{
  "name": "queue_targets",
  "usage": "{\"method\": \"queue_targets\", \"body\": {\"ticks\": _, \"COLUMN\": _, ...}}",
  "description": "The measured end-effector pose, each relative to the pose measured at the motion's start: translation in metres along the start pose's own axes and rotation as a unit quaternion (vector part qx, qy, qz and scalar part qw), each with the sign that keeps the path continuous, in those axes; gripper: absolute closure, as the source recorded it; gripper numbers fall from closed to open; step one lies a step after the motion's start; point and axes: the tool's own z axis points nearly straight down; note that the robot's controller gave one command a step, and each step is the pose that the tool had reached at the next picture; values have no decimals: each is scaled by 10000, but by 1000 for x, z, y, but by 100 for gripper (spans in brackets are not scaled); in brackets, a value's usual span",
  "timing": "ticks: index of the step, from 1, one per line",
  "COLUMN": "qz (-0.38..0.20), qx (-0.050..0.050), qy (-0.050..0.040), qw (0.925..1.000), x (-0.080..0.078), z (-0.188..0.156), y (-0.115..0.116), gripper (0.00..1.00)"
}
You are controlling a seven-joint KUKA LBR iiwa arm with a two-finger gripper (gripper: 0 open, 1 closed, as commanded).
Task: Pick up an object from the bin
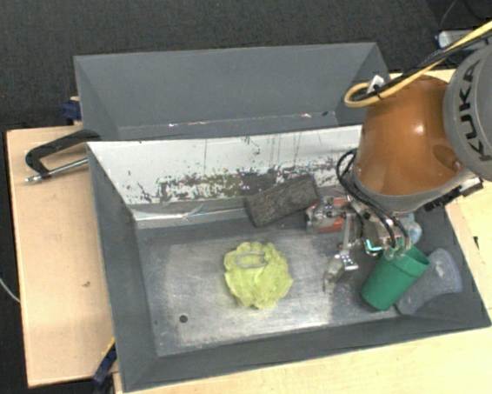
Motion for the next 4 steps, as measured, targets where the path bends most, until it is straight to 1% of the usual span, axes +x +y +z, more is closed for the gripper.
{"method": "queue_targets", "body": {"ticks": 1, "qz": -3, "qx": 2, "qy": -42, "qw": 10000, "x": -2, "z": -4, "y": 0, "gripper": 100}}
{"method": "queue_targets", "body": {"ticks": 2, "qz": -3, "qx": 3, "qy": -42, "qw": 10000, "x": -2, "z": -4, "y": 0, "gripper": 0}}
{"method": "queue_targets", "body": {"ticks": 3, "qz": -3, "qx": 2, "qy": -42, "qw": 10000, "x": -2, "z": -4, "y": 0, "gripper": 0}}
{"method": "queue_targets", "body": {"ticks": 4, "qz": -657, "qx": 8, "qy": -51, "qw": 9978, "x": 3, "z": 93, "y": 66, "gripper": 100}}
